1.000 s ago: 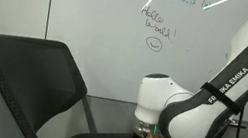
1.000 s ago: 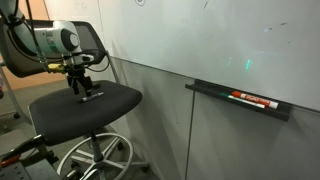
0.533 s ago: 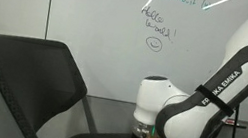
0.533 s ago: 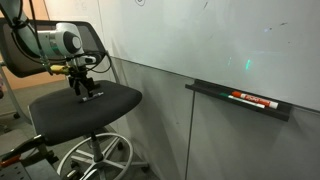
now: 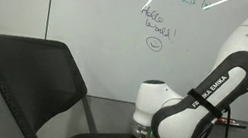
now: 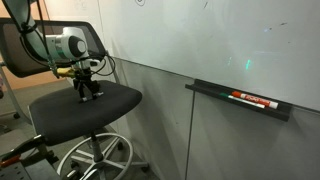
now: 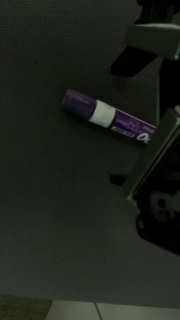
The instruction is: Use the marker on the chair to draw on the white board
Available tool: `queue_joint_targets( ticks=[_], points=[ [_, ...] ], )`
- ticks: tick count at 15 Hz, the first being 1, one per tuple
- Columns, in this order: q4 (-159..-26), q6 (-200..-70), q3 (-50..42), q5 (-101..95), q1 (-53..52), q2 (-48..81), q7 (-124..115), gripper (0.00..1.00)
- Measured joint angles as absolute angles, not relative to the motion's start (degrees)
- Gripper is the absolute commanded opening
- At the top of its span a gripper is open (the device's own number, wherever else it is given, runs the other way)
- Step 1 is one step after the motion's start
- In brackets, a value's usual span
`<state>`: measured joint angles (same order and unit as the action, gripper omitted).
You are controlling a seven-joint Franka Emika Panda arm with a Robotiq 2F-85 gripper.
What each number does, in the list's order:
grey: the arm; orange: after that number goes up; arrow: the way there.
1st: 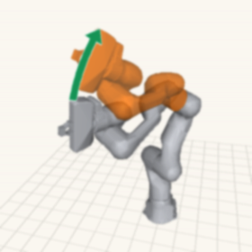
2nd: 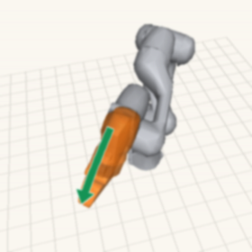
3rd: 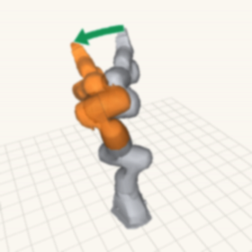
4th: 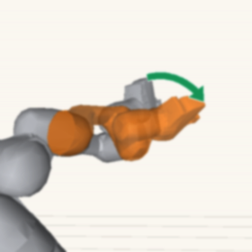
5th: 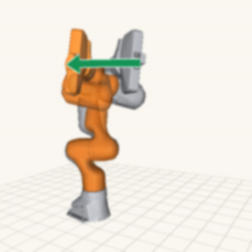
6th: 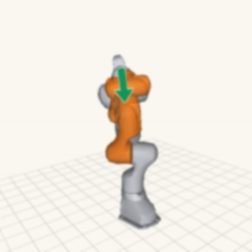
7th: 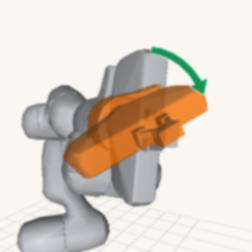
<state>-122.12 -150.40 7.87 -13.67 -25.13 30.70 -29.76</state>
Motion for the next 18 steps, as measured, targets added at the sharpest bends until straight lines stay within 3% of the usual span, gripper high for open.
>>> queue_joint_targets(
  ticks=[2, 8, 11, 18],
  points=[
    [-121.59, -150.53, 7.85, -12.79, -25.13, 31.24, -28.95, 0.71],
    [-121.05, -151.21, 7.88, -10.88, -25.13, 31.75, -26.53, 0.23],
    [-120.74, -151.24, 8.0, -9.99, -25.13, 31.73, -25.37, 0.04],
    [-120.63, -150.86, 7.94, -9.85, -25.13, 31.6, -24.84, 0.07]
  ],
)
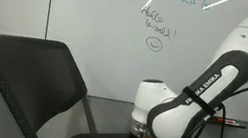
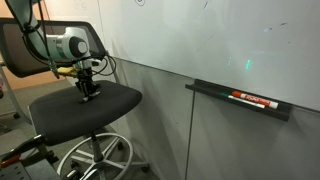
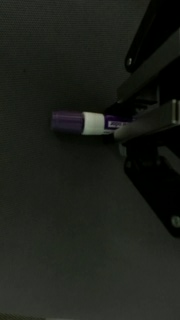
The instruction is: Use the marker on the chair to draw on the white board
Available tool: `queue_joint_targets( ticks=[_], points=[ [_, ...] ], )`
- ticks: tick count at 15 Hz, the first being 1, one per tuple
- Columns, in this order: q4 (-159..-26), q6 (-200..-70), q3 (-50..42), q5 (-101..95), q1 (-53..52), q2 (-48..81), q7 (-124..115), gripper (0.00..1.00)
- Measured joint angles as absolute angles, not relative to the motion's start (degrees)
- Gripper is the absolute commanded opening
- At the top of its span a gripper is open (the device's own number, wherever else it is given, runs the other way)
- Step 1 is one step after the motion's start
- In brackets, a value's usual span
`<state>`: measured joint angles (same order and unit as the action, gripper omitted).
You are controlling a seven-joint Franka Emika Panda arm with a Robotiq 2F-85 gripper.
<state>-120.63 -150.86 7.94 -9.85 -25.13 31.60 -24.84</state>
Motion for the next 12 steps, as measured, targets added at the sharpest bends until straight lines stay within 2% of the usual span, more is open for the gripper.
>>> queue_joint_targets(
  ticks=[6, 12],
  points=[
    [-120.92, -144.81, 6.8, -10.29, -25.36, 28.72, -24.78, 0.07],
    [-121.39, -138.29, 6.58, -10.26, -24.45, 20.46, -25.63, 0.07]
  ],
)
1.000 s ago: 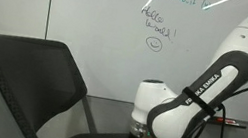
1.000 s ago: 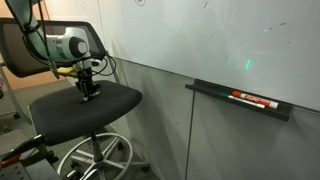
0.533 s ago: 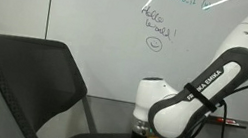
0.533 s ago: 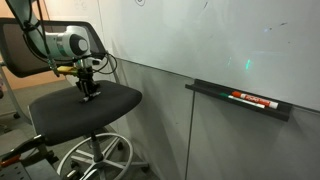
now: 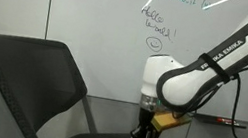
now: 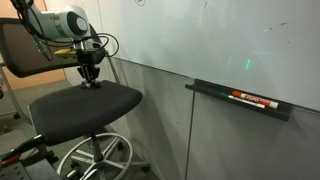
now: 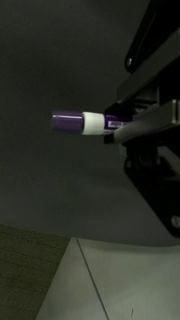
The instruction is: Use the marker on the chair to draw on the white board
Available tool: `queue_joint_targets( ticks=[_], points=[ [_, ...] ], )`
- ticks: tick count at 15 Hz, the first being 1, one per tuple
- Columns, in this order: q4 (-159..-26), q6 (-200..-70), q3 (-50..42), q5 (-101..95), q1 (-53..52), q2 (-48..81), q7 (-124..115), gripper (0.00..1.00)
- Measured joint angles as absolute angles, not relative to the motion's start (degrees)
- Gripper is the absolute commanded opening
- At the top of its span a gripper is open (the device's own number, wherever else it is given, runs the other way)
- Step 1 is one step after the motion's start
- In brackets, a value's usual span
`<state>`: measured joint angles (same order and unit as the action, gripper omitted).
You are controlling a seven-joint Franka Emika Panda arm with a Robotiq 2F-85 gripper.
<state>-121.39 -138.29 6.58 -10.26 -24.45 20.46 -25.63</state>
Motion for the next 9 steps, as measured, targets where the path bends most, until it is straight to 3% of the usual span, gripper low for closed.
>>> queue_joint_targets(
  ticks=[9],
  points=[
    [-122.49, -133.02, 5.82, -12.77, -17.86, 8.18, -28.33, 0.07]
  ],
)
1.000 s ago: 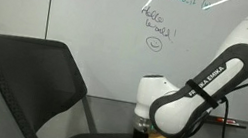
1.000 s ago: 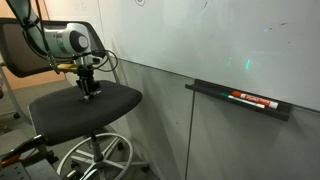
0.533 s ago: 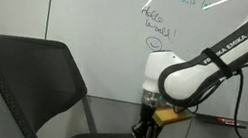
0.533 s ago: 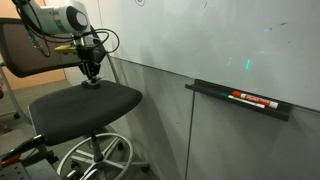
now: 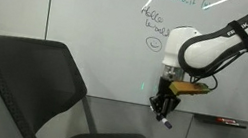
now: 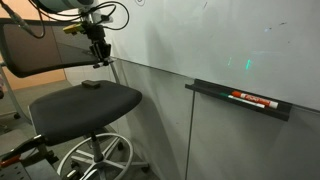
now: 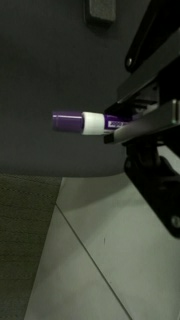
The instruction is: Use the marker on the chair to draw on the white board
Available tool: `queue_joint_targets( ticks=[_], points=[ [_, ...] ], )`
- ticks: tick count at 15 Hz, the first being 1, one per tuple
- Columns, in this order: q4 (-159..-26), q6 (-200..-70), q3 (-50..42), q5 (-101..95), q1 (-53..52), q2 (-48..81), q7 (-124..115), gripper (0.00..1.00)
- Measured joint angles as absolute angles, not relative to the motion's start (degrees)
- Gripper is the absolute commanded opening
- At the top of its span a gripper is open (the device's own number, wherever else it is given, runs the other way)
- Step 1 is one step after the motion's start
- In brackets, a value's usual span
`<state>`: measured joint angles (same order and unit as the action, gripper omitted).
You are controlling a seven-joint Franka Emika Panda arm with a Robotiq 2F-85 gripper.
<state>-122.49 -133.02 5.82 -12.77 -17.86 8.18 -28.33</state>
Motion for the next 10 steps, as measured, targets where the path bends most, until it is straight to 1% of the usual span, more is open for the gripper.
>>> queue_joint_targets(
  ticks=[5, 10],
  points=[
    [-123.47, -132.44, 5.46, -17.39, -14.08, 4.78, -30.45, 0.07],
    [-123.56, -131.71, 5.64, -19.34, -12.76, 1.18, -30.66, 0.07]
  ],
)
